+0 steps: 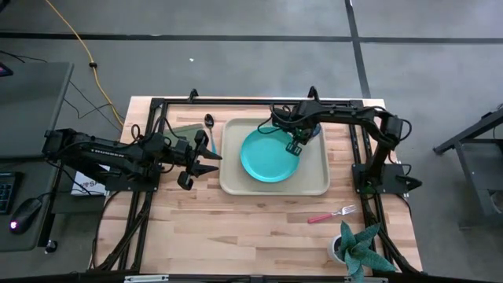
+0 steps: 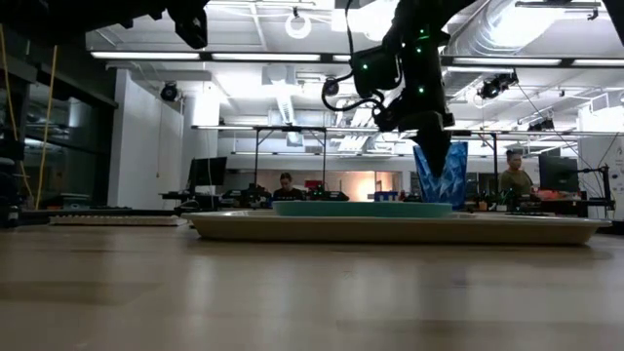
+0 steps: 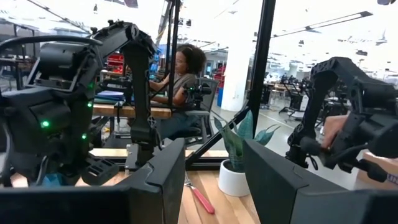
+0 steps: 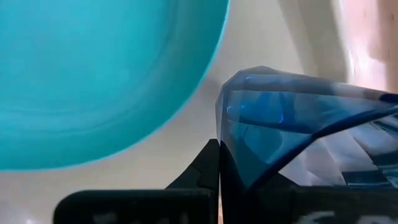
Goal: Pick and place plate/cup/fork/spoon on tray
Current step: Put the blue cup on the gray tray above the blue plate
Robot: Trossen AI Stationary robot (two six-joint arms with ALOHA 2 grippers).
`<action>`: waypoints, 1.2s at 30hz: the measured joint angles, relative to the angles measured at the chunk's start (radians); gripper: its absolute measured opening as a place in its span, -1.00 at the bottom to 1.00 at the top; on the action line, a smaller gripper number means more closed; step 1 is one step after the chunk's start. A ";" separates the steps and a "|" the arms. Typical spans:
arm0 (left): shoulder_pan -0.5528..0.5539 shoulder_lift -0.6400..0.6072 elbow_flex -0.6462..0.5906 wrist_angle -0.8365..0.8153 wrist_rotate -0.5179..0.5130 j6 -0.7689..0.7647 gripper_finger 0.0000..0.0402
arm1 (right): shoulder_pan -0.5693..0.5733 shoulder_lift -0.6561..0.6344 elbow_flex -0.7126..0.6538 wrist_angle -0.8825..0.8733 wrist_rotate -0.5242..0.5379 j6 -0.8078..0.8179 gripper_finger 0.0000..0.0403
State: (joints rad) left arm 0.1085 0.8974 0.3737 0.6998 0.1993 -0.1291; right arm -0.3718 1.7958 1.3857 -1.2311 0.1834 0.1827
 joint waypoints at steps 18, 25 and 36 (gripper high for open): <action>0.000 0.000 0.000 -0.004 0.000 -0.025 -0.30 | -0.056 0.000 -0.074 0.110 -0.036 0.017 -1.00; 0.000 0.000 0.000 -0.004 0.000 -0.025 -0.30 | -0.056 0.000 -0.074 0.112 -0.041 0.049 -0.99; 0.000 0.000 0.000 -0.004 0.000 -0.025 -0.30 | -0.056 0.000 -0.074 0.111 -0.045 0.089 -0.92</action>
State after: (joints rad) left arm 0.1085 0.8975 0.3737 0.6960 0.1993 -0.1543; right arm -0.4278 1.7962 1.3117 -1.1204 0.1379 0.2721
